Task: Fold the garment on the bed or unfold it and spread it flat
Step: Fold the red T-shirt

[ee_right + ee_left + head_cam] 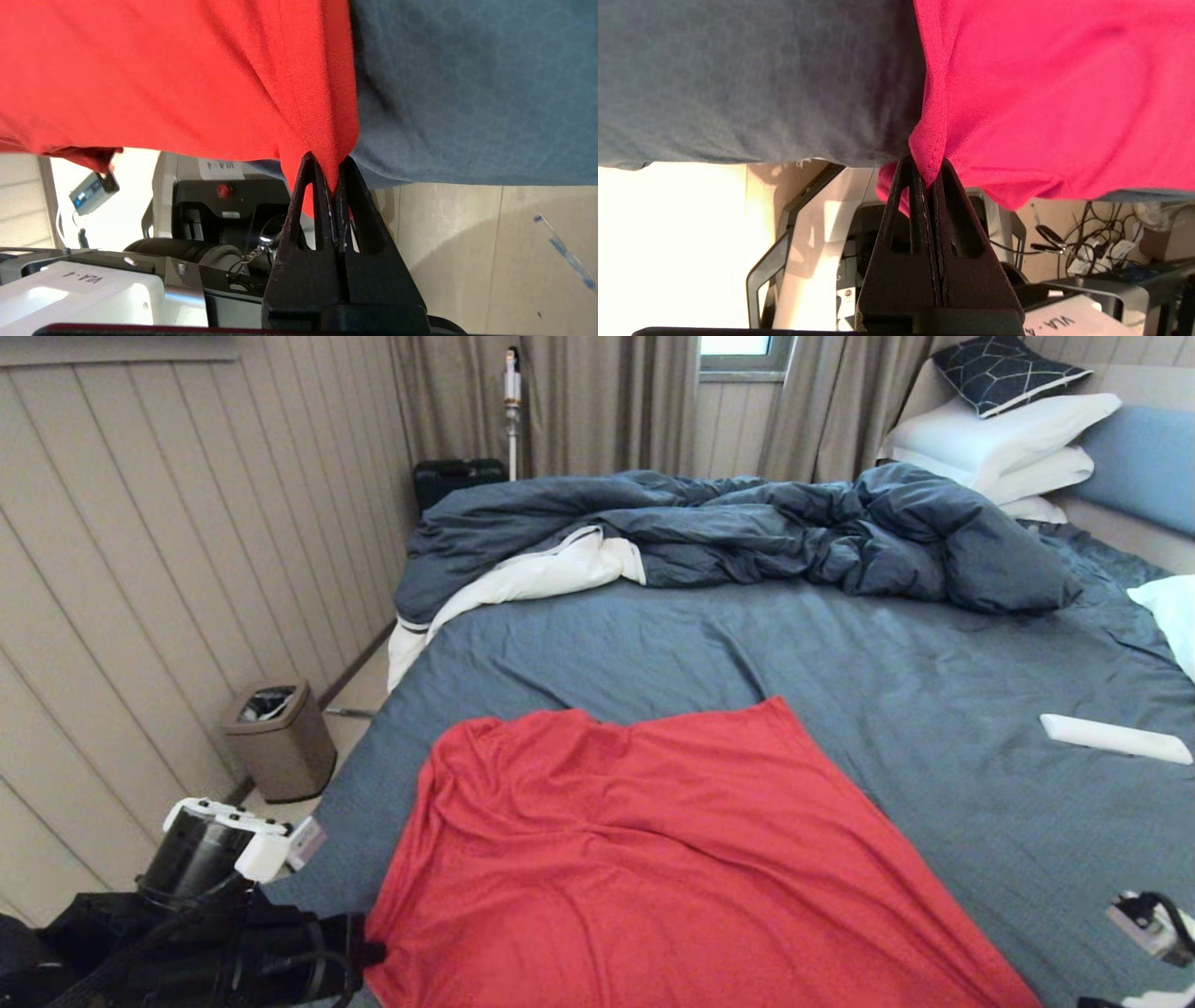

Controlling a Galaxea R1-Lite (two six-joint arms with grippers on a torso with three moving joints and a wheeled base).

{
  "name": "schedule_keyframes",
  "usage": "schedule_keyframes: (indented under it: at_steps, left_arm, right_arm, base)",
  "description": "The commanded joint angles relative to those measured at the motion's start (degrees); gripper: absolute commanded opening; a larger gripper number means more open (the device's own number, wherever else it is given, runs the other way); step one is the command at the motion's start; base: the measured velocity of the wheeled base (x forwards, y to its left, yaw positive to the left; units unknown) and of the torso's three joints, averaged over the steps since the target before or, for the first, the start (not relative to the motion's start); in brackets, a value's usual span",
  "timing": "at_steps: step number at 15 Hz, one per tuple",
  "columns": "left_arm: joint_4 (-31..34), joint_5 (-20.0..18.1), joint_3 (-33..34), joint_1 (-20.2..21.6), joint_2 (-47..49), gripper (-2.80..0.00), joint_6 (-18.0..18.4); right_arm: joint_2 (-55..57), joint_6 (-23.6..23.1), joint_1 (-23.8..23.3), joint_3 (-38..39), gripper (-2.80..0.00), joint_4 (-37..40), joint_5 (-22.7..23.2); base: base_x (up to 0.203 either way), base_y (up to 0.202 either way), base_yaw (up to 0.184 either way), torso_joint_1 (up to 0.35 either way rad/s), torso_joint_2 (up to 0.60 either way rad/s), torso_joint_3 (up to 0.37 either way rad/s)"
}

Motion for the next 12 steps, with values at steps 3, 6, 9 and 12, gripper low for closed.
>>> schedule_keyframes:
  at_steps: [3,6,9,12]
  left_arm:
    - [1.3,0.0,0.7,0.0,-4.9,-2.8,0.1]
    - [6.1,-0.1,0.2,0.0,-8.7,-2.8,1.4]
    - [7.8,-0.1,0.1,0.1,-10.0,-2.8,2.5]
    - [10.5,-0.1,-1.6,0.1,-11.7,-2.8,3.3]
  right_arm:
    - [-5.6,-1.1,-3.0,0.5,-2.8,2.1,1.4]
    - [-9.9,-3.1,-4.8,-0.9,-2.8,7.8,3.6]
    - [-13.1,-3.9,-4.9,-4.0,-2.8,13.8,4.1]
    - [-13.9,-4.0,-5.0,-6.2,-2.8,15.7,4.3]
  base:
    - [0.0,0.0,0.0,0.0,0.0,0.0]
    - [0.0,0.0,0.0,0.0,0.0,0.0]
    - [0.0,0.0,0.0,0.0,0.0,0.0]
    - [0.0,0.0,0.0,0.0,0.0,0.0]
